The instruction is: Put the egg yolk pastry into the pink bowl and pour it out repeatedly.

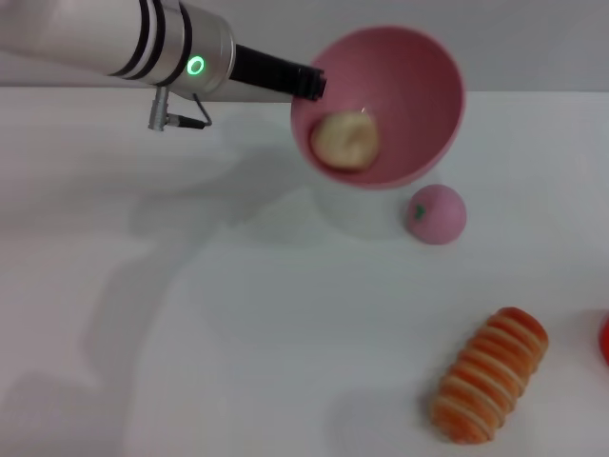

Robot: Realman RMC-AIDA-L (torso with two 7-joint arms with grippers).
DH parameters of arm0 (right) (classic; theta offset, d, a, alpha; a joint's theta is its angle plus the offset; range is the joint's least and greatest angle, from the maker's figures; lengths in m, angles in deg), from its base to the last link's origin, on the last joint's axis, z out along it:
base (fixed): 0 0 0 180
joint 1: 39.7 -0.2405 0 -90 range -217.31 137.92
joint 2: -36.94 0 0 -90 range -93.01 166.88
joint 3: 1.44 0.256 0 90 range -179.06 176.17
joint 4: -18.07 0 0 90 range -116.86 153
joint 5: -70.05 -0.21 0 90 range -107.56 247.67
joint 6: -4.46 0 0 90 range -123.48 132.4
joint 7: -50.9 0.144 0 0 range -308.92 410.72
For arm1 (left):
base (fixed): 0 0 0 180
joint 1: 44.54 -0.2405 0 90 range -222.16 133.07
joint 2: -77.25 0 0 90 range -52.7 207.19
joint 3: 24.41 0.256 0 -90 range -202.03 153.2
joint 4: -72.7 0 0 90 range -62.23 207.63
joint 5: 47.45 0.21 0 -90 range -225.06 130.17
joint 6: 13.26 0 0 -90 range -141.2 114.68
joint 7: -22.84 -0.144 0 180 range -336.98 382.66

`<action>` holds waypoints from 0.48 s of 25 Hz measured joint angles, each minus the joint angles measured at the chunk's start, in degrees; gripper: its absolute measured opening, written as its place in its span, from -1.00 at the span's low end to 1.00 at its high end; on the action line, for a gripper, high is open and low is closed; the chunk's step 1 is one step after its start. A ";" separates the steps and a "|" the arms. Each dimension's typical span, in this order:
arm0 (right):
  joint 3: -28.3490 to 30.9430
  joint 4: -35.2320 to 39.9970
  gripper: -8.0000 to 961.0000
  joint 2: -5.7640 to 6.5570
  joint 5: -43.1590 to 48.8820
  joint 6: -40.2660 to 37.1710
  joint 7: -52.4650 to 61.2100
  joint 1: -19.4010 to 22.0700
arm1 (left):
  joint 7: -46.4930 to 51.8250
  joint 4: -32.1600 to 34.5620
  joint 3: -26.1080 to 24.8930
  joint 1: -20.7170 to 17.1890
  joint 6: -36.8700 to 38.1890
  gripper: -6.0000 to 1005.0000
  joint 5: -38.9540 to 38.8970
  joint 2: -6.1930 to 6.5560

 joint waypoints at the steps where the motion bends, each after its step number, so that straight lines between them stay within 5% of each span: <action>1: 1.48 -2.61 0.24 0.04 -1.49 0.02 -2.06 0.32 | -1.07 0.18 0.68 -0.70 -1.84 -0.90 -1.29 0.01; 4: 5.30 -7.27 0.24 0.13 -2.73 0.64 -4.56 1.19 | -5.17 1.22 3.62 -2.67 -7.73 -0.90 -5.42 -0.12; 5: 6.26 -8.07 0.24 0.12 -2.75 1.05 -4.70 1.63 | -10.67 3.26 10.48 -5.76 -17.82 -0.90 -10.79 -0.13; 12: 9.83 -13.23 0.24 -0.08 -3.22 2.15 -5.48 4.70 | -20.43 4.84 26.79 -11.38 -46.70 -0.90 -14.72 -0.05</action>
